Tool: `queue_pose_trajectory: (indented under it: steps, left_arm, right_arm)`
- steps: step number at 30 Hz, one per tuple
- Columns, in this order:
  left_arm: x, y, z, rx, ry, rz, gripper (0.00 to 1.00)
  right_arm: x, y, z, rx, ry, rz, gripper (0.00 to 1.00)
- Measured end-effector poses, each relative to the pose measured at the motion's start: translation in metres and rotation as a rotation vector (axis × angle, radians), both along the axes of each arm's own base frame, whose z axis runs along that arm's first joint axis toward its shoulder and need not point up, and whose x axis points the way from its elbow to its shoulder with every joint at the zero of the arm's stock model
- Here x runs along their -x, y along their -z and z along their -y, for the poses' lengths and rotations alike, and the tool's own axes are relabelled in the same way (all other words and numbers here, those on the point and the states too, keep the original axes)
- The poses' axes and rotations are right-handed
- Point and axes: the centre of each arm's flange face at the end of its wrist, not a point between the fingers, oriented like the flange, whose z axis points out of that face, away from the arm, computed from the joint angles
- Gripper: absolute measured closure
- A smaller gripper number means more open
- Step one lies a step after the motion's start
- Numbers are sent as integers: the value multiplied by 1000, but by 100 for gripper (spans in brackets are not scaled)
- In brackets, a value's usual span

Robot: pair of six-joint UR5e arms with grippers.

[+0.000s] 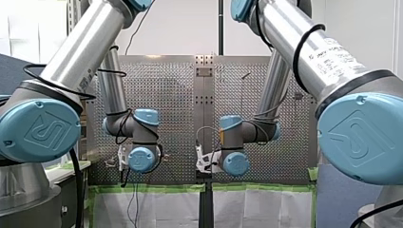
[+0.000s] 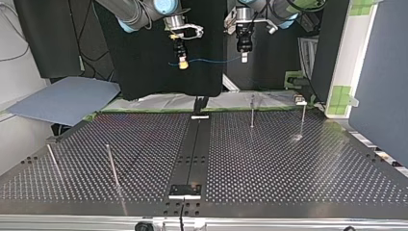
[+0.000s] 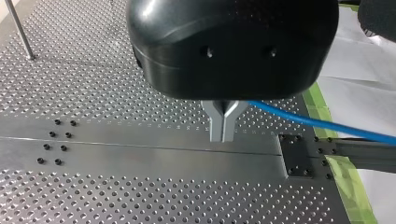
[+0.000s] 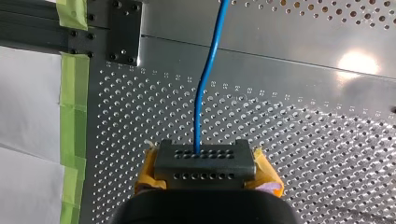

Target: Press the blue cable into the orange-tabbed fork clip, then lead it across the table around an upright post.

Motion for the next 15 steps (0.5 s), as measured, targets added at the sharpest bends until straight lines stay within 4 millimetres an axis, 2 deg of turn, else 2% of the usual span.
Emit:
queue_pose_trajectory:
  steps: [9,15]
  left_arm:
    - [0,-1,1,3,4,2,100]
    - [-4,-17,22,55,68,26,100]
  right_arm:
    - [0,0,0,0,0,0,100]
    - [-7,-18,9,7,27,39,100]
